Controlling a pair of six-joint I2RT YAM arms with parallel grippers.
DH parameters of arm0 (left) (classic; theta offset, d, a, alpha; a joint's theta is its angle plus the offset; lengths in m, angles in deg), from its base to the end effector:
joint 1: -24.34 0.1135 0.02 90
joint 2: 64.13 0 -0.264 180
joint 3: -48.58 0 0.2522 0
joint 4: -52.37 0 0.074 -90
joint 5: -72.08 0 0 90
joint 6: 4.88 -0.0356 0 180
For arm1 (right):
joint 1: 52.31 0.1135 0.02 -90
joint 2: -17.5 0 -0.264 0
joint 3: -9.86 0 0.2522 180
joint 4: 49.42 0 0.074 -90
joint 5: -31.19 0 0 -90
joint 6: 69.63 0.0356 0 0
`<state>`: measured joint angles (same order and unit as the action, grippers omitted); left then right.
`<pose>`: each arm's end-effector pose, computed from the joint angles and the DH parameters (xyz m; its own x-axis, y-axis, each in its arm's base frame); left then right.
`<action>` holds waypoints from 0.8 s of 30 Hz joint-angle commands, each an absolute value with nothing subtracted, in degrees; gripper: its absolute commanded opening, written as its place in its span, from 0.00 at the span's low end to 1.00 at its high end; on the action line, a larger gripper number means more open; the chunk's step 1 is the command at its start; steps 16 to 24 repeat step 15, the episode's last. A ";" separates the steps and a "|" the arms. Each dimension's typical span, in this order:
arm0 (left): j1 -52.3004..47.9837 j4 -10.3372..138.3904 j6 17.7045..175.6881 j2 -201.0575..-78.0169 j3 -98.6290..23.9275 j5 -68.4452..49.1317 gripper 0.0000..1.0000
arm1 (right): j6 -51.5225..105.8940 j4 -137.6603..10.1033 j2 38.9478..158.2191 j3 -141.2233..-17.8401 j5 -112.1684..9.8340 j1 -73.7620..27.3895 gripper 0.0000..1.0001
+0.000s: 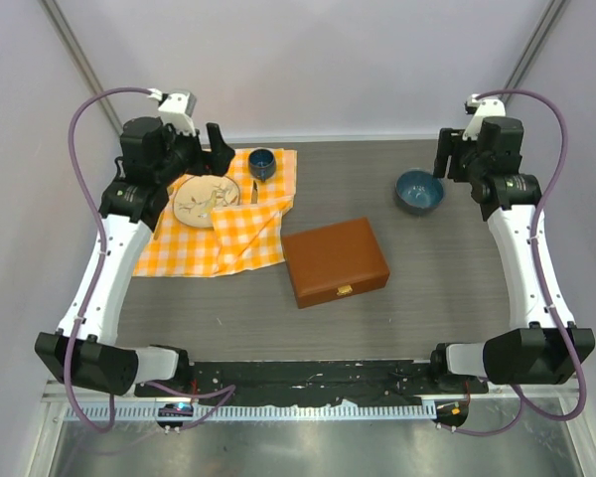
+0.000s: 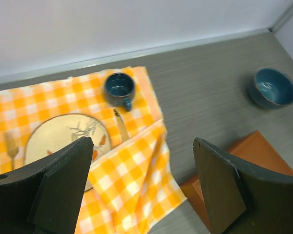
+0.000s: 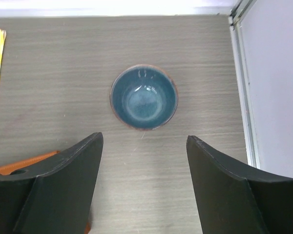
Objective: Organize the mixed jewelry
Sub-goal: Reset both arms
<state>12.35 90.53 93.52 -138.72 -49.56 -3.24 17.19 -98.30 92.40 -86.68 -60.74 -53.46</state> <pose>0.2779 -0.0682 0.4414 -0.3085 -0.0790 -0.9479 0.4001 0.8934 -0.2046 0.2830 -0.0069 0.4112 -0.4597 -0.0462 -0.8869 0.0245 0.9976 -0.0647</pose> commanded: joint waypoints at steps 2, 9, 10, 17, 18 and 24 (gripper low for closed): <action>15.99 85.12 93.29 -135.76 -48.94 -11.32 0.89 | 19.76 -89.64 91.07 -89.67 -65.31 -53.54 0.75; 17.40 81.42 94.69 -137.34 -48.59 -13.43 0.89 | 18.88 -87.45 90.89 -91.87 -66.37 -53.54 0.76; 17.48 81.16 94.78 -137.69 -48.50 -13.44 0.89 | 18.96 -87.27 90.80 -91.88 -66.71 -53.54 0.75; 17.48 80.90 94.96 -137.70 -47.97 -13.26 0.89 | 18.61 -86.48 90.81 -92.23 -66.55 -53.46 0.77; 17.48 80.90 94.96 -137.70 -47.97 -13.26 0.89 | 18.61 -86.48 90.81 -92.23 -66.55 -53.46 0.77; 17.48 80.90 94.96 -137.70 -47.97 -13.26 0.89 | 18.61 -86.48 90.81 -92.23 -66.55 -53.46 0.77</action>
